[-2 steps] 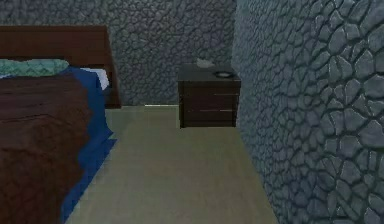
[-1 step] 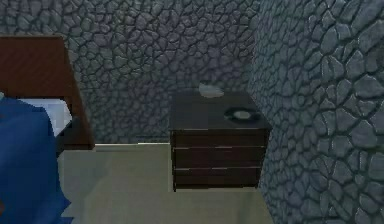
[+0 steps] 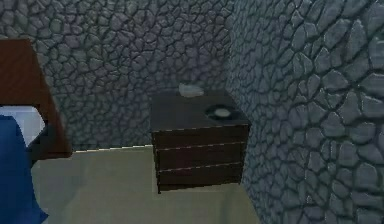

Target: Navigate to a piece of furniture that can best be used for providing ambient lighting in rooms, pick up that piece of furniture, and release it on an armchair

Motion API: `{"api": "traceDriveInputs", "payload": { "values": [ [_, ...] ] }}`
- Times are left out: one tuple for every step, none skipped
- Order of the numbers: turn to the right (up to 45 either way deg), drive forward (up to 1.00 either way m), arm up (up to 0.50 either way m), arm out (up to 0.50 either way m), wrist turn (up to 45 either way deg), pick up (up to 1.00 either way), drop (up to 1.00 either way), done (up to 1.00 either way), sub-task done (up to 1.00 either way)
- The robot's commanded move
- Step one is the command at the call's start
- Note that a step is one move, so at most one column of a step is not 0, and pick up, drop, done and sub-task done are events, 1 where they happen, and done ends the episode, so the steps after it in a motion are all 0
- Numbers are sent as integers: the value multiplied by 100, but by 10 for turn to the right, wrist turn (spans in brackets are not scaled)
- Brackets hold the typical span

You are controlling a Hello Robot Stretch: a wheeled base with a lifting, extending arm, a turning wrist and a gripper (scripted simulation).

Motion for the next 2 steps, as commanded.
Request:
{"api": "traceDriveInputs", "payload": {
  "values": [
    [0,85,0,0,0,0,0,0,0],
    [-450,0,0,0,0,0,0,0,0]
  ]
}}
